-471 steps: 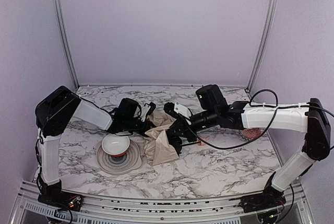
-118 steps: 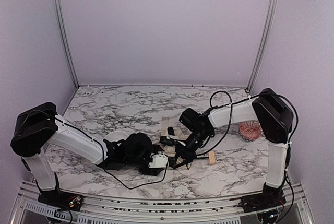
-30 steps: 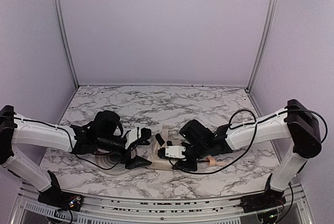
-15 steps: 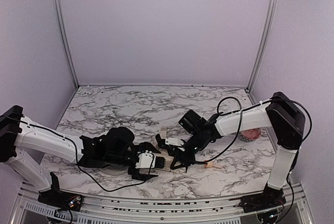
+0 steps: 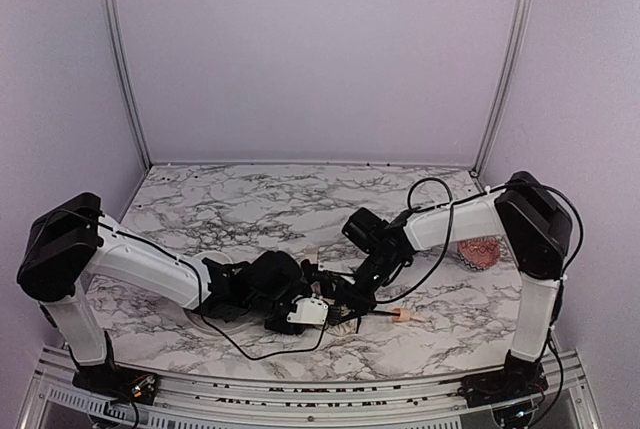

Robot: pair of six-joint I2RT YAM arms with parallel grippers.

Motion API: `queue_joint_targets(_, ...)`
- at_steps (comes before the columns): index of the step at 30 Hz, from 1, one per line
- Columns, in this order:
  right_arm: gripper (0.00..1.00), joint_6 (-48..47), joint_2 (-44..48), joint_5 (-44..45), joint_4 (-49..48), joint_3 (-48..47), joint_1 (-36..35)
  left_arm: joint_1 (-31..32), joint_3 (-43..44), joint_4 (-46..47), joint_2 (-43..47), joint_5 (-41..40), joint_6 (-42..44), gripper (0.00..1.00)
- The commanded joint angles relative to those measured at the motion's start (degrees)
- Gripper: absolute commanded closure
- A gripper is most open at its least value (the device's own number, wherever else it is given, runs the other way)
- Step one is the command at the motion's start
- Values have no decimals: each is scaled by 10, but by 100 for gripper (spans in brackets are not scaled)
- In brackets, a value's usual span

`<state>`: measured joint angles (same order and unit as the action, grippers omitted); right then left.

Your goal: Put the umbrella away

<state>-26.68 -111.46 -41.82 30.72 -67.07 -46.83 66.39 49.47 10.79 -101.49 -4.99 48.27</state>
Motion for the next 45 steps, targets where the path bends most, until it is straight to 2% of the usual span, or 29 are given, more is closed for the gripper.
queue_joint_targets(1, 67, 10, -23, 8, 41, -10, 13, 3, 57, -133, -51, -2, -41, 59)
queue_joint_targets(8, 43, 38, 32, 16, -10, -1, 49, 2, 57, -179, -47, 62, -90, 80)
queue_joint_targets(13, 35, 50, 119, 34, -65, 35, 71, -6, 76, -238, -68, 98, -124, 88)
queue_joint_targets(17, 33, 43, 199, 92, -95, 79, 72, -31, 111, -302, -105, 152, -158, 89)
queue_joint_targets(25, 33, 17, 386, 230, -178, 194, 65, -111, 218, -443, -210, 334, -225, 85)
queue_joint_targets(30, 31, -77, 462, 290, -204, 268, -5, -128, 243, -468, -246, 378, -234, 85)
queue_joint_targets(33, 26, -117, 453, 314, -226, 292, -80, -135, 254, -481, -259, 391, -237, 85)
queue_joint_targets(37, 18, -131, 376, 417, -260, 281, -133, -139, 261, -491, -264, 385, -237, 85)
queue_joint_targets(38, 15, -135, 353, 435, -261, 271, -139, -140, 261, -492, -264, 385, -237, 85)
queue_joint_targets(40, 1, -141, 305, 449, -256, 251, -142, -140, 260, -496, -264, 385, -235, 85)
queue_joint_targets(45, 0, -161, 223, 475, -251, 220, -146, -140, 257, -498, -266, 387, -231, 84)
